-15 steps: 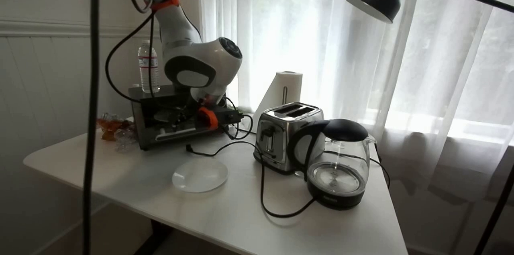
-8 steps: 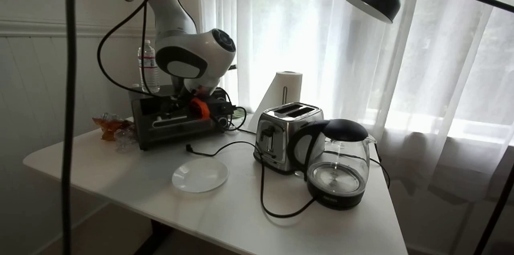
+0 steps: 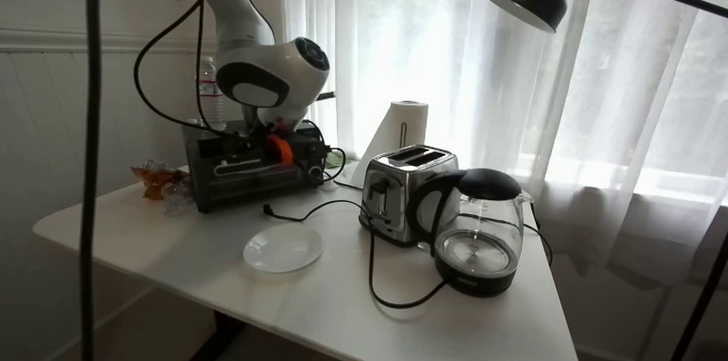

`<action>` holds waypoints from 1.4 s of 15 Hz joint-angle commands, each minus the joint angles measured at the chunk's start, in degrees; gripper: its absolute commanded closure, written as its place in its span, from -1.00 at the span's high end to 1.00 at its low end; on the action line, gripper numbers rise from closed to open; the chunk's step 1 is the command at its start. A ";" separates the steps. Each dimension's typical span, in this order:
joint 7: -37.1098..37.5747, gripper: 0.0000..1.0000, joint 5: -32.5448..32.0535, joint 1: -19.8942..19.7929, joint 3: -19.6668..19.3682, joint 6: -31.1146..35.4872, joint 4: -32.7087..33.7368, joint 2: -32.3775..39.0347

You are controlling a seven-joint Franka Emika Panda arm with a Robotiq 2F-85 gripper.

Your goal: Close the oven door

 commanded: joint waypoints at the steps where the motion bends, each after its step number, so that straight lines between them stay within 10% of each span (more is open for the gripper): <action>1: 1.20 1.00 -3.12 2.89 -1.07 -1.59 -0.77 -2.41; 21: 20.37 1.00 -22.12 8.76 -0.06 3.66 0.32 -9.61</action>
